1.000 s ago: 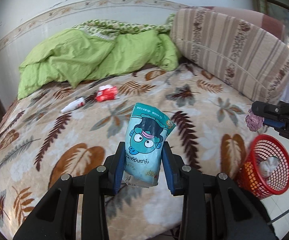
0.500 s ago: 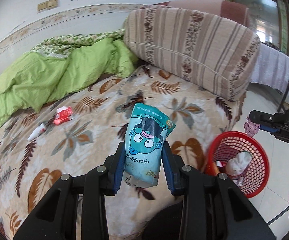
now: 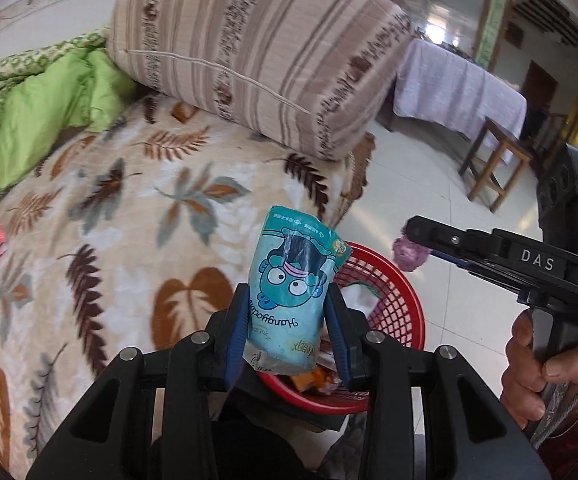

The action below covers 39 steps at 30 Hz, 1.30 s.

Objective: Collect trash
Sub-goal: 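Carry both items over the red basket and open both tools, then move both open tools back over the remaining trash on the bed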

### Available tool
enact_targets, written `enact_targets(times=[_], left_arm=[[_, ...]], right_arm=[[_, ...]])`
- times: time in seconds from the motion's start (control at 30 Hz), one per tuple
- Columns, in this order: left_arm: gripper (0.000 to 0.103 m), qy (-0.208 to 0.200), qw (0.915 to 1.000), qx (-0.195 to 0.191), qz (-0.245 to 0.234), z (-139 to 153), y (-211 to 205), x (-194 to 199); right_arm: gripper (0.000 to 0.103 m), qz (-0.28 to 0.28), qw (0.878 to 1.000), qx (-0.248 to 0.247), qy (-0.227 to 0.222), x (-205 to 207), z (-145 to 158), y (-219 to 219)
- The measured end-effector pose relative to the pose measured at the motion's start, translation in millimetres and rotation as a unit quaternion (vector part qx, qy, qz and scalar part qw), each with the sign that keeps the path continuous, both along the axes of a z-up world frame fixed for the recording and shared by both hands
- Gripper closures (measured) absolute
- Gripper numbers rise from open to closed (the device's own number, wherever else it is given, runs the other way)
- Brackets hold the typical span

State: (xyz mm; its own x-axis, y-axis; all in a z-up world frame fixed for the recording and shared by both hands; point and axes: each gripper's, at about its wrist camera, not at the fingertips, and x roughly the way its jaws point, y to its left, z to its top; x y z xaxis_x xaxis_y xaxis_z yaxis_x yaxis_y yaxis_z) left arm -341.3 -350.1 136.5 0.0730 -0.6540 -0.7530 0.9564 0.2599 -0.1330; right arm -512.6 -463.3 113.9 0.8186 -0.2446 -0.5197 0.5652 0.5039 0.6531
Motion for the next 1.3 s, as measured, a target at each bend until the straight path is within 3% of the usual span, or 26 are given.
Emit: enact_targets(times=[0.13,0.2,0.33,0.63,0.87,1.1,1.2,1.3], left_arm=[[0.063,0.011,0.9997,0.018,-0.015,-13,-19,-9],[0.055,0.016,0.9996,0.020,-0.014,-16,-24,-8],[0.045,0.025,0.9995,0.018,-0.011,-16,-23,-2],[0.045,0.028,0.9990,0.002,0.034,-7,4,33],[0.043,0.021,0.9943,-0.008,0.105,-5,48,85],[0.043,0.014,0.9793,-0.017,0.201,-9,114,153],[0.042,0.008,0.9677,-0.020,0.251,-13,146,184],[0.042,0.010,0.9507,-0.024,0.309,-17,179,218]], right_arm=[[0.077,-0.007,1.000,0.015,0.009,-3,-9,-9],[0.077,-0.007,1.000,0.018,0.013,-4,-12,-12],[0.057,-0.013,0.999,0.025,0.017,-5,-14,-16],[0.057,-0.007,0.999,0.026,0.019,4,-14,-14],[0.057,0.039,0.999,0.013,0.031,45,-8,4],[0.056,0.130,0.990,-0.019,0.055,126,2,42],[0.056,0.176,0.981,-0.037,0.066,167,7,64],[0.056,0.220,0.972,-0.046,0.069,209,13,87]])
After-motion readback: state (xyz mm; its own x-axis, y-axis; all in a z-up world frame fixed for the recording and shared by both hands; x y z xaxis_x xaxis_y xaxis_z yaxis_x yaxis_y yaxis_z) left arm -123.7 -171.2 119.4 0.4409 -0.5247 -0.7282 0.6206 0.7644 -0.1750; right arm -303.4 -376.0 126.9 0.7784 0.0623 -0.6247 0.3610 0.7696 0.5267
